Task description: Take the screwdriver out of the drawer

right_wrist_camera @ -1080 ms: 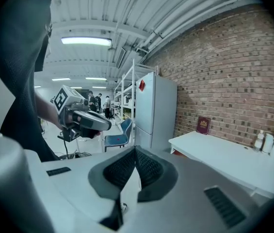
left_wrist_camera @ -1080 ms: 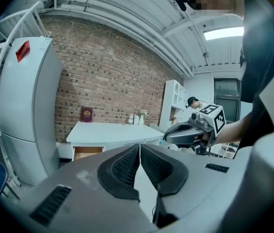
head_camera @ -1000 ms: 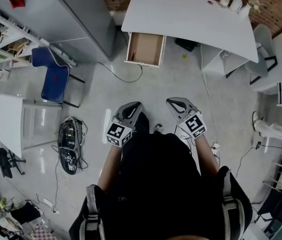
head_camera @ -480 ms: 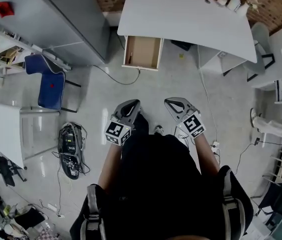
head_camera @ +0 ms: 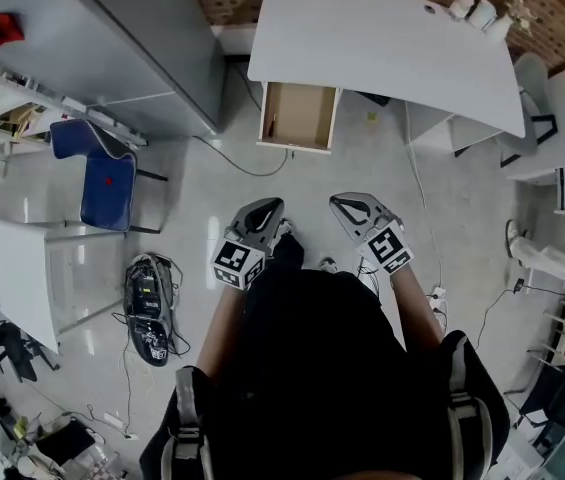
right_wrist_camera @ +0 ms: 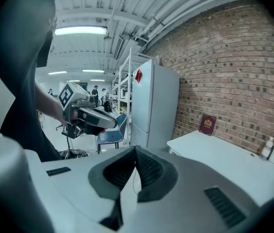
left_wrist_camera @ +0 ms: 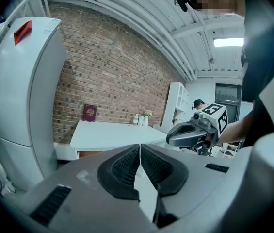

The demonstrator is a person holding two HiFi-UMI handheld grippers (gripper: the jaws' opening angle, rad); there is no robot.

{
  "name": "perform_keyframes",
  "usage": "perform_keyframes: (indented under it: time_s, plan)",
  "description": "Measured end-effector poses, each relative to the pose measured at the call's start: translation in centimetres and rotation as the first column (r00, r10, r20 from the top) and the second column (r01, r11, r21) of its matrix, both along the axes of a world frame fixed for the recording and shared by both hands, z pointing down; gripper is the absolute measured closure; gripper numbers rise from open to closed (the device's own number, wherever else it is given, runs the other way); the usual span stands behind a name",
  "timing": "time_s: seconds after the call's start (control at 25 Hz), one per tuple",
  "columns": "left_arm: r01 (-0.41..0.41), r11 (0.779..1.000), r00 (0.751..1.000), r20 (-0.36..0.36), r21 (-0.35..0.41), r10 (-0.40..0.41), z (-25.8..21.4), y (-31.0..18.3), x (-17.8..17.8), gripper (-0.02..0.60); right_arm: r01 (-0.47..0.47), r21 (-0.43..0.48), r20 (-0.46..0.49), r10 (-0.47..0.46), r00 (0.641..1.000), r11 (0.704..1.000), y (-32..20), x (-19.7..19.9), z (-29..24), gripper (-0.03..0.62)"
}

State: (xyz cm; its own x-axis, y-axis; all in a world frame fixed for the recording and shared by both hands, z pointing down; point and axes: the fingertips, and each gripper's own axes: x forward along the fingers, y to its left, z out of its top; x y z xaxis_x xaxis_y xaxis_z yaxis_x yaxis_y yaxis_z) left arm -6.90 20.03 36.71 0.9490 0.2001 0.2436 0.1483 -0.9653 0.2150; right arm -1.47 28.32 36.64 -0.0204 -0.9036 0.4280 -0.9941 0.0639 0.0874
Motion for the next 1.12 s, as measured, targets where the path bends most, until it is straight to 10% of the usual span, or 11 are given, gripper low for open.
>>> perform_keyframes:
  time_s: [1.12]
  plan:
    - [0.028,0.999,1.0,-0.006,-0.029,-0.028,1.5,-12.9,1.7,0.562,0.039,-0.047,-0.015,-0.039,0.999,0.998,-13.0,1.4,1.8,0.537]
